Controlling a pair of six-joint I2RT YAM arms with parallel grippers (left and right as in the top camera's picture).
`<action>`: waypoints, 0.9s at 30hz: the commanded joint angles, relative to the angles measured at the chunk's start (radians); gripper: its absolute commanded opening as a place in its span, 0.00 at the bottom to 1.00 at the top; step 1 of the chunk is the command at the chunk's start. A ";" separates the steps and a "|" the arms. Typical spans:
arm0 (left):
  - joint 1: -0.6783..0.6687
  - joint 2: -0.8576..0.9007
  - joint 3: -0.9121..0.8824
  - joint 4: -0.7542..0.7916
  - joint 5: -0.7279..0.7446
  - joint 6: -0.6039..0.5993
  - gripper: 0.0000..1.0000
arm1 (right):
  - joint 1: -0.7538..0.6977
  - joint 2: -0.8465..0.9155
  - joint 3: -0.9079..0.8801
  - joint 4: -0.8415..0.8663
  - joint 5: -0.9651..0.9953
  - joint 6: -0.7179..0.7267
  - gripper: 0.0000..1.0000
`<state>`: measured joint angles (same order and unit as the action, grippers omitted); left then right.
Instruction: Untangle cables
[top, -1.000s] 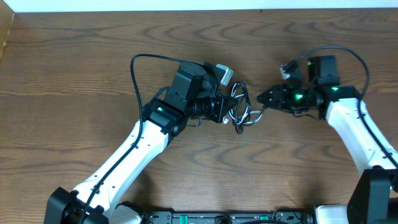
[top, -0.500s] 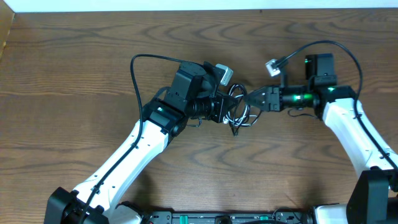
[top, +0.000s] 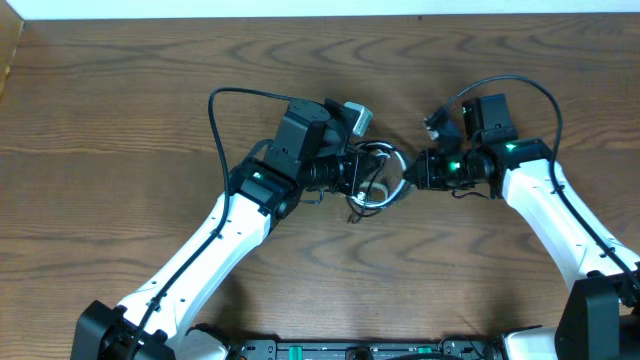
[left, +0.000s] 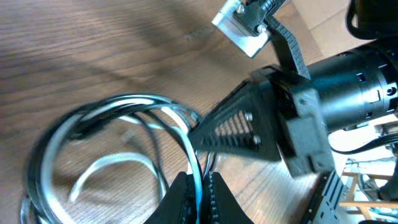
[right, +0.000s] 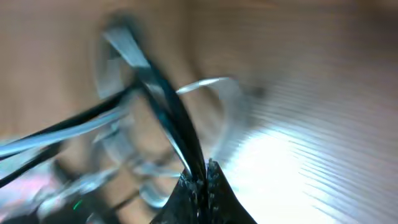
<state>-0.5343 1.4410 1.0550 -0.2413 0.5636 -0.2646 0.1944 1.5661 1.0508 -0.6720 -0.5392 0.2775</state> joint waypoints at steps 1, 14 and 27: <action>0.030 0.000 0.010 -0.021 -0.058 -0.018 0.07 | -0.045 -0.012 0.015 -0.016 0.242 0.127 0.01; 0.118 0.000 0.010 -0.137 -0.053 0.024 0.07 | -0.142 -0.013 0.016 0.023 0.037 -0.001 0.01; 0.261 0.000 0.010 -0.360 -0.373 0.052 0.08 | -0.332 -0.016 0.039 -0.036 0.031 -0.012 0.01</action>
<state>-0.2974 1.4410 1.0550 -0.5987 0.2749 -0.2302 -0.1242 1.5661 1.0668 -0.7013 -0.4961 0.2996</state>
